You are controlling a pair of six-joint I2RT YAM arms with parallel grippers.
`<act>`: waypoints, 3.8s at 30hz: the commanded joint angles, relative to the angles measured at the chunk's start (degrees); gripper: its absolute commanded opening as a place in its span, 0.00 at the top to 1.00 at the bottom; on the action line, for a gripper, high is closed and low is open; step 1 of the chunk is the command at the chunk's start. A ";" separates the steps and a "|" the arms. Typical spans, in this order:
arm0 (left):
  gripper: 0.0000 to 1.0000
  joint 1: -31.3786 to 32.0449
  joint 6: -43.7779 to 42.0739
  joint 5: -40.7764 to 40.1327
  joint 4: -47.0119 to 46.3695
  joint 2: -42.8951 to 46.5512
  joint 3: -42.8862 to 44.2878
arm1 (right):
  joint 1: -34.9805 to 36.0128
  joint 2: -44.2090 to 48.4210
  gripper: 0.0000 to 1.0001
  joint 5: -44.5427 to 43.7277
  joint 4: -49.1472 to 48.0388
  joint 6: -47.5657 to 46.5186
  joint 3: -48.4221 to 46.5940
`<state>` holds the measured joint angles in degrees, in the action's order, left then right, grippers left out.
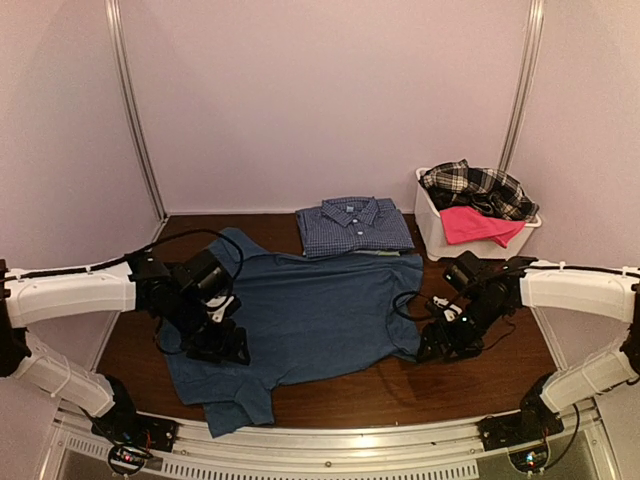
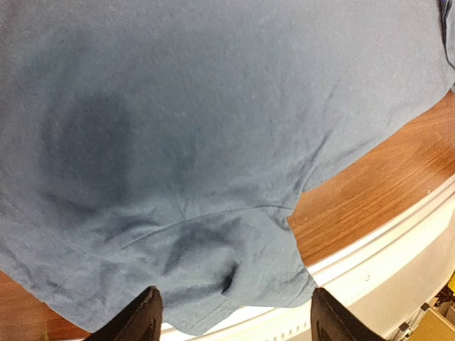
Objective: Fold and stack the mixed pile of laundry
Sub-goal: Pick up the flattened T-shirt from the center of the board.
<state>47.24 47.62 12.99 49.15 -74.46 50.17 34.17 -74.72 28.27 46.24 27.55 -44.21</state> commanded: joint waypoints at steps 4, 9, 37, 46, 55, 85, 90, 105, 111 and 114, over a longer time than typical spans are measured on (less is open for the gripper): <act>0.27 6.00 7.68 -1.24 -2.41 -1.52 -2.00 | 3.15 -4.67 0.25 -5.16 -6.43 -0.80 -2.25; 0.28 9.39 7.80 -0.23 -2.38 -4.19 -1.31 | 4.38 -12.35 0.39 -9.12 -6.21 -3.95 -7.03; 0.43 18.94 15.89 -3.53 2.97 -5.24 -9.80 | 3.34 -8.69 1.00 -6.77 -4.89 -4.00 -7.81; 0.41 19.00 16.86 -3.52 -2.73 -8.94 -13.53 | 2.45 -6.94 1.00 -5.52 -3.77 -3.94 -7.59; 0.94 19.01 18.43 -4.60 1.77 -0.74 -10.51 | 1.88 -5.43 1.00 -2.91 -3.84 -3.83 -8.13; 1.00 13.49 27.24 -9.17 27.49 19.59 4.28 | -0.80 11.57 0.60 1.34 -4.30 9.14 7.96; 1.00 10.00 23.14 -7.66 27.00 18.78 4.47 | -0.60 8.98 0.43 -4.50 -1.77 3.85 3.03; 1.00 5.84 17.29 -6.26 24.99 14.86 5.90 | 12.22 -13.24 0.43 -14.09 8.33 -15.44 -15.16; 1.00 4.26 15.91 -5.70 24.86 14.31 6.07 | 17.10 -16.94 0.45 -20.55 10.87 -16.22 -16.33; 1.00 3.32 15.21 -5.64 24.86 13.96 6.33 | 18.00 -19.73 0.55 -22.08 11.24 -15.68 -16.16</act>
<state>51.77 64.79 6.68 75.09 -59.99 54.98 50.59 -92.05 11.57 55.42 12.53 -58.92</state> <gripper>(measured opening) 0.023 0.523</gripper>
